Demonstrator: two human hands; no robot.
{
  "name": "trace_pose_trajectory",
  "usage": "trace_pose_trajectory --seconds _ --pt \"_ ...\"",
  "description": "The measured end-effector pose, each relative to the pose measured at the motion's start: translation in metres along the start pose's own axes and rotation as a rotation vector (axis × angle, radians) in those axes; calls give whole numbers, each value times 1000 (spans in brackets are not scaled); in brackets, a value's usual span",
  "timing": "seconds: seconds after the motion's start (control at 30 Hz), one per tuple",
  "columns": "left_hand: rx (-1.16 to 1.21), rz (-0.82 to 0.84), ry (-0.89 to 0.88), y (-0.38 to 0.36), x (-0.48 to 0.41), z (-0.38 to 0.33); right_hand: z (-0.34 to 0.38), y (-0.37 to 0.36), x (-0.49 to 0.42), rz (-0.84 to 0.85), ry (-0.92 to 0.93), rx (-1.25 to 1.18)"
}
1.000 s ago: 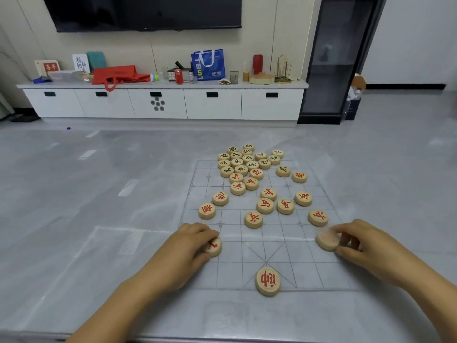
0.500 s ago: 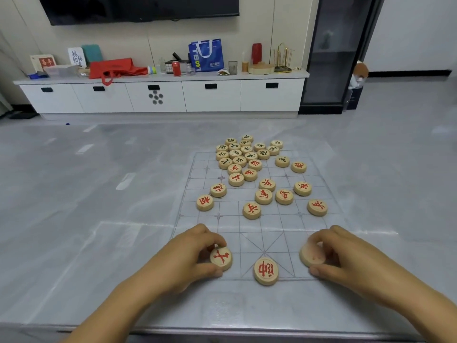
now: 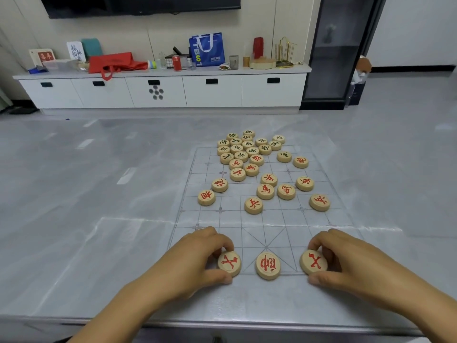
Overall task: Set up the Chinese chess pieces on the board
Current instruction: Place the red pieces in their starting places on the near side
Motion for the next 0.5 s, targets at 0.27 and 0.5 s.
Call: trace_pose_trajectory --seconds 0.27,0.5 --pt "14 81 -26 -3 -2 2 3 0 3 48 31 30" --pt "81 -128 48 7 -4 1 1 6 2 -42 25 -35"
Point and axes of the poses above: each hand's wrist, its own x-axis away from the middle knuckle, its own y-axis out of the back of the hand, z = x × y, the point moved 7 cm from there along -x, towards the middle knuckle, and after that the axes turned 6 degrees about -y, right-handed, at the moved point
